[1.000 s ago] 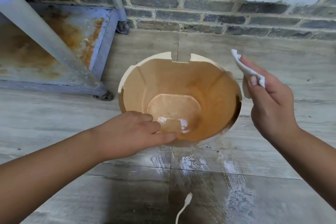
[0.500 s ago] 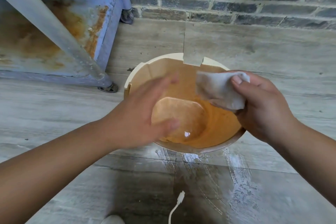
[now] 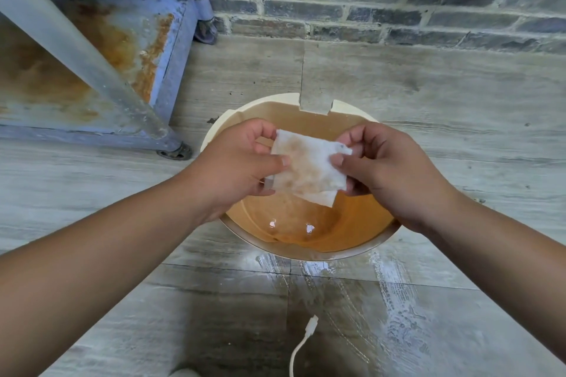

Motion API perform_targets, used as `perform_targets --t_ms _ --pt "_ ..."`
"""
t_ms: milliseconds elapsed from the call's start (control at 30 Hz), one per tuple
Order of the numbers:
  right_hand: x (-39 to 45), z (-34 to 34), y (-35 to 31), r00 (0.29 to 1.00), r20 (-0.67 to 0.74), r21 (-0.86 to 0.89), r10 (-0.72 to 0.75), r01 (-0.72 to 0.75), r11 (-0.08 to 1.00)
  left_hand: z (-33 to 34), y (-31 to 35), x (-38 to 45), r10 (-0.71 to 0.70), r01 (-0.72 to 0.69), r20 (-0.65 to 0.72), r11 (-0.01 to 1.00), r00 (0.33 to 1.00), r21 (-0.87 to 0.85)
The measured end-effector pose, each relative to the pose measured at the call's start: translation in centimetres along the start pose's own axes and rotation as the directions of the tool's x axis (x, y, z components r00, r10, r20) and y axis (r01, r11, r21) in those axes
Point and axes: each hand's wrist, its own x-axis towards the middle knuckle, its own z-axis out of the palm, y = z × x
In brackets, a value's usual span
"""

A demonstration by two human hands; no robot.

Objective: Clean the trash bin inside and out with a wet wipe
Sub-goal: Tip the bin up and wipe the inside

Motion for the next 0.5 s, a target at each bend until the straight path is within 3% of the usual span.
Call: perform_targets --t_ms 100,200,300,400,467,500 --pt "0.6 0.5 0.1 1.0 -0.013 -0.194 0.006 -0.009 0.981 0.0 0.1 0.1 0.019 -0.011 -0.037 0.98 0.999 0.199" --pt "1.3 0.5 0.0 1.0 -0.008 -0.417 -0.027 0.021 0.908 -0.8 0.0 0.6 -0.009 0.014 -0.013 0.857 1.0 0.515" --pt "1.4 -0.4 -0.1 0.994 0.023 -0.609 -0.11 0.101 0.787 -2.6 0.7 -0.1 0.088 -0.054 -0.037 0.84 0.995 0.54" --pt "0.4 -2.4 0.1 0.952 -0.052 -0.669 -0.301 0.191 0.719 -4.8 0.7 -1.2 0.26 -0.102 -0.19 0.802 0.947 0.588" --pt "-0.4 -4.1 0.7 0.915 -0.115 -0.712 -0.387 0.195 0.674 -5.9 -0.2 -1.8 0.303 -0.054 -0.283 0.764 0.91 0.643" --pt "-1.0 -4.9 1.1 0.918 -0.15 -0.733 -0.366 0.145 0.665 -6.4 -0.9 -2.1 0.258 0.0 -0.331 0.789 0.908 0.614"
